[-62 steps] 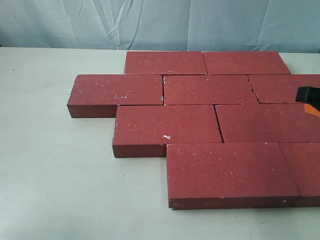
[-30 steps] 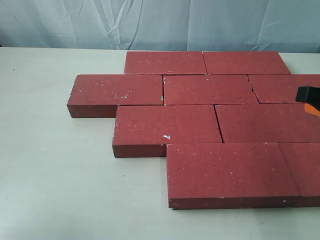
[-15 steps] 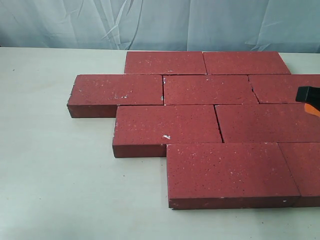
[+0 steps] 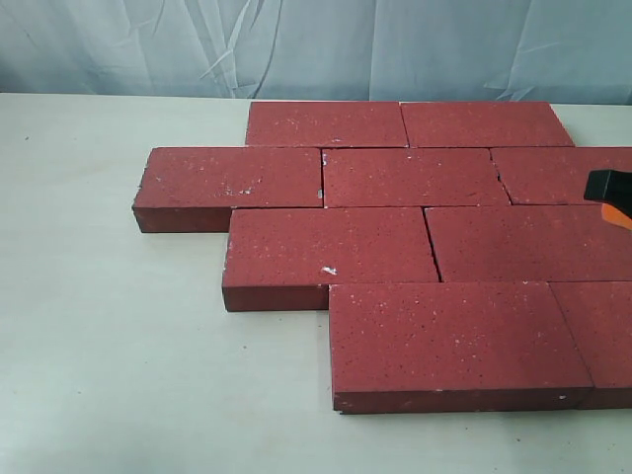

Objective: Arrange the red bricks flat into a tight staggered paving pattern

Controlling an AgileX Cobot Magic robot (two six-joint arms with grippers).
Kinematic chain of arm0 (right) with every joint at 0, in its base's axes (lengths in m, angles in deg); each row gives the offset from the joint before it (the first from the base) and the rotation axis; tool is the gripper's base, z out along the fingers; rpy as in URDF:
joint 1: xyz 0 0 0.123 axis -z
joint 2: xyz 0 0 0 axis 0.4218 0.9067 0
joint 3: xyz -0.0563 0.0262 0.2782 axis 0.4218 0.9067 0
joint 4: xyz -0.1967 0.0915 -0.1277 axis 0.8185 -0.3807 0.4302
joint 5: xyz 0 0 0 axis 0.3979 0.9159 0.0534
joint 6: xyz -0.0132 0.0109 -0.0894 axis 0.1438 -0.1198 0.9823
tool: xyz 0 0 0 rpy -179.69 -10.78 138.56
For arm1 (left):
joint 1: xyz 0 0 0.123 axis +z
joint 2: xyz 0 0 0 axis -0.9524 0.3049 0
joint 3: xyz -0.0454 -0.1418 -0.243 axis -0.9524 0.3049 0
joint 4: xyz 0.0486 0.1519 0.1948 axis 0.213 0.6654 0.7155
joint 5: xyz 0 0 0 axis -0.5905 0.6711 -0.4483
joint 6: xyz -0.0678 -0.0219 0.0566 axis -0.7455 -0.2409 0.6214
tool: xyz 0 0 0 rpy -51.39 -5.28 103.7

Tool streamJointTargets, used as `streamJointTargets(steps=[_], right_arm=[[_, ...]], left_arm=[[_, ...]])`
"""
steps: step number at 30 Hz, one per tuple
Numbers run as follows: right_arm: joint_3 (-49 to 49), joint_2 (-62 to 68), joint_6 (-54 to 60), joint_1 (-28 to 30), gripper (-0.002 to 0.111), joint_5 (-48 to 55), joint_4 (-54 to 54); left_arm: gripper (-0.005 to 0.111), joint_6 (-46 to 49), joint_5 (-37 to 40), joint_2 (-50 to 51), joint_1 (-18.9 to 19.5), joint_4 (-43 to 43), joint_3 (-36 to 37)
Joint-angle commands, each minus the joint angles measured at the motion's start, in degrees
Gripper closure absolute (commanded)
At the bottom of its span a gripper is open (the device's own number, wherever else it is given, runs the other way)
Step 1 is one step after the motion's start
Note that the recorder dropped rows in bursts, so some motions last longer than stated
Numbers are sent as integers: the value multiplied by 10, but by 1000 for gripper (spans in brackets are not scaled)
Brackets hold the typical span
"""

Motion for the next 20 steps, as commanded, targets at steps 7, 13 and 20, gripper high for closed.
streamJointTargets(steps=[7,13,20], right_arm=[[-4,0,2,2,109,-7,0],[-4,0,2,2,109,-7,0],[-4,-8,2,2,109,-7,0]], left_arm=[[107,-2,-6,-3,-1,-1,3],[107,-2,-6,-3,-1,-1,3],[107,-2,-6,-3,-1,-1,3]])
